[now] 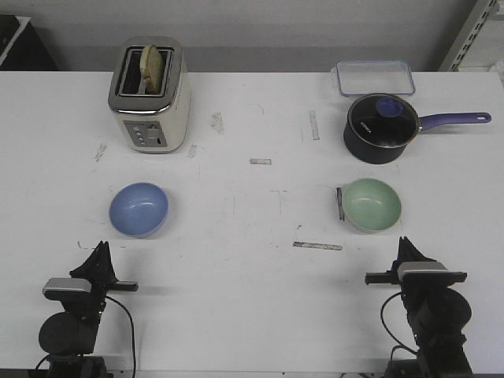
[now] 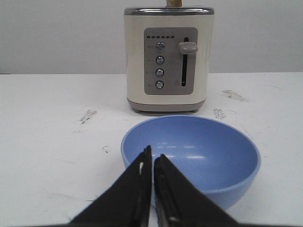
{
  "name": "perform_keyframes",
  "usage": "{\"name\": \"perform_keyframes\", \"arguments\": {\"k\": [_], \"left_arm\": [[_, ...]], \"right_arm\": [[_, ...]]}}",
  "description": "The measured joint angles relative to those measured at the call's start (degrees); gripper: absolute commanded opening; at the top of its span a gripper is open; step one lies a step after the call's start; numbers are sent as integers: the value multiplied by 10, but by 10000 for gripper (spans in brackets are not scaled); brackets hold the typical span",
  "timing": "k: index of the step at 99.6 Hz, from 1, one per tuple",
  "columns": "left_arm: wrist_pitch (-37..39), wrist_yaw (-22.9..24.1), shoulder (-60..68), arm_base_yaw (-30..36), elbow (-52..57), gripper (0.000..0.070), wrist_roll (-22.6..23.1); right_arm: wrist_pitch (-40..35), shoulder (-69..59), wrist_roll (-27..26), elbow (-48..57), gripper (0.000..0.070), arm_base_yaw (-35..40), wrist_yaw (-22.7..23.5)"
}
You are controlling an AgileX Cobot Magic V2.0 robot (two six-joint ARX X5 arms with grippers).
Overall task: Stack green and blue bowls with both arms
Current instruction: 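Reach the right gripper forward and grasp the rim of the green bowl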
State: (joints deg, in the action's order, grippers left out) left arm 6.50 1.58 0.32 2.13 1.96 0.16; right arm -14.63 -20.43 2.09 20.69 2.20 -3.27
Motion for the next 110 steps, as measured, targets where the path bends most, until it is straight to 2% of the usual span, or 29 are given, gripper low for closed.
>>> {"name": "perform_keyframes", "arguments": {"k": [29, 56, 65, 69, 78, 84, 95, 105, 110], "left_arm": [[0, 0, 0, 0, 0, 1, 0], [0, 0, 0, 0, 0, 1, 0], [0, 0, 0, 0, 0, 1, 0], [0, 0, 0, 0, 0, 1, 0], [0, 0, 0, 0, 0, 1, 0], [0, 0, 0, 0, 0, 1, 0], [0, 0, 0, 0, 0, 1, 0], [0, 0, 0, 0, 0, 1, 0], [0, 0, 0, 0, 0, 1, 0]], "right_arm": [[-82, -187, 0, 136, 10, 0, 0], [-253, -363, -32, 315, 11, -17, 3], [-309, -419, -57, 367, 23, -30, 21], [-327, -441, -65, 387, 63, -39, 38], [-355, -490, -73, 428, 263, -64, 79], [-360, -519, -81, 449, 338, -84, 97], [-359, -561, -97, 474, 377, -116, 118], [-359, -591, -103, 481, 464, -137, 126], [-361, -606, -104, 481, 472, -139, 126]]}}
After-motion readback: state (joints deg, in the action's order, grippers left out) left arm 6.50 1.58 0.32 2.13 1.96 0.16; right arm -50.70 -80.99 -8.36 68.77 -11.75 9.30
